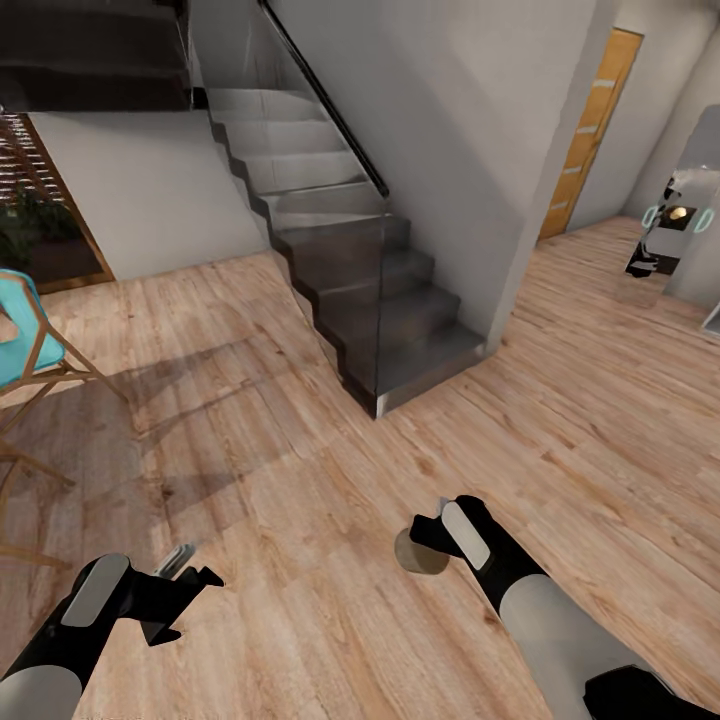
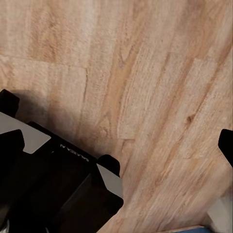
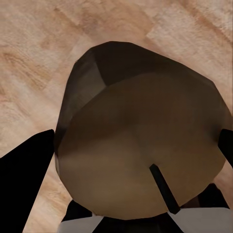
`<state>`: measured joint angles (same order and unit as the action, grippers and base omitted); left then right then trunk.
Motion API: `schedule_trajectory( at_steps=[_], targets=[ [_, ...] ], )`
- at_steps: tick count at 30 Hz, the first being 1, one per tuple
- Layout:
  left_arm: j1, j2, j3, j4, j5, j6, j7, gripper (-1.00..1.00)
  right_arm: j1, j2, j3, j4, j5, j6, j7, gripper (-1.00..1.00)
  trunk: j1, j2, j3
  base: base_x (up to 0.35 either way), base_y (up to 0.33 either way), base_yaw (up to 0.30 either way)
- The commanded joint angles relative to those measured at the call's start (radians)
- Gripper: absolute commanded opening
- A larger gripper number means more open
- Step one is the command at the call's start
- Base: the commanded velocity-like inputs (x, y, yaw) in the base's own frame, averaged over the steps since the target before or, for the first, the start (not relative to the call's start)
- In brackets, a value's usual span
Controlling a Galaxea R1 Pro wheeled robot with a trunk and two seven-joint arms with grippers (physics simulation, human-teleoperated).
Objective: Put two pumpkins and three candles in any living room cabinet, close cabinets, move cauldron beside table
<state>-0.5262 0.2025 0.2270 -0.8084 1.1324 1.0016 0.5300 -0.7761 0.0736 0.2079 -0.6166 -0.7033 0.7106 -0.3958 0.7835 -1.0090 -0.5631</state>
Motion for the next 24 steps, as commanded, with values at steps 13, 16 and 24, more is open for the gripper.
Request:
schedule_trajectory(
  at_steps=[13,16,24],
  targets=[
    [0.000,0.000,0.000,0.000,0.000,0.000,0.000,1.00,0.000,0.003,0.000,0.001,-0.001,0.000,0.000,-1.00,0.000,0.000,0.015,0.000,0.000,0.226],
    [0.000,0.000,0.000,0.000,0.000,0.000,0.000,1.00,0.000,0.003,-0.001,0.001,-0.001,0.000,0.000,-1.00,0.000,0.000,0.019,0.000,0.000,0.225],
    [0.000,0.000,0.000,0.000,0.000,0.000,0.000,1.00,0.000,0.003,0.001,0.001,-0.002,0.000,0.000,-1.00,0.000,0.000,0.028,0.000,0.000,0.225]
  ],
)
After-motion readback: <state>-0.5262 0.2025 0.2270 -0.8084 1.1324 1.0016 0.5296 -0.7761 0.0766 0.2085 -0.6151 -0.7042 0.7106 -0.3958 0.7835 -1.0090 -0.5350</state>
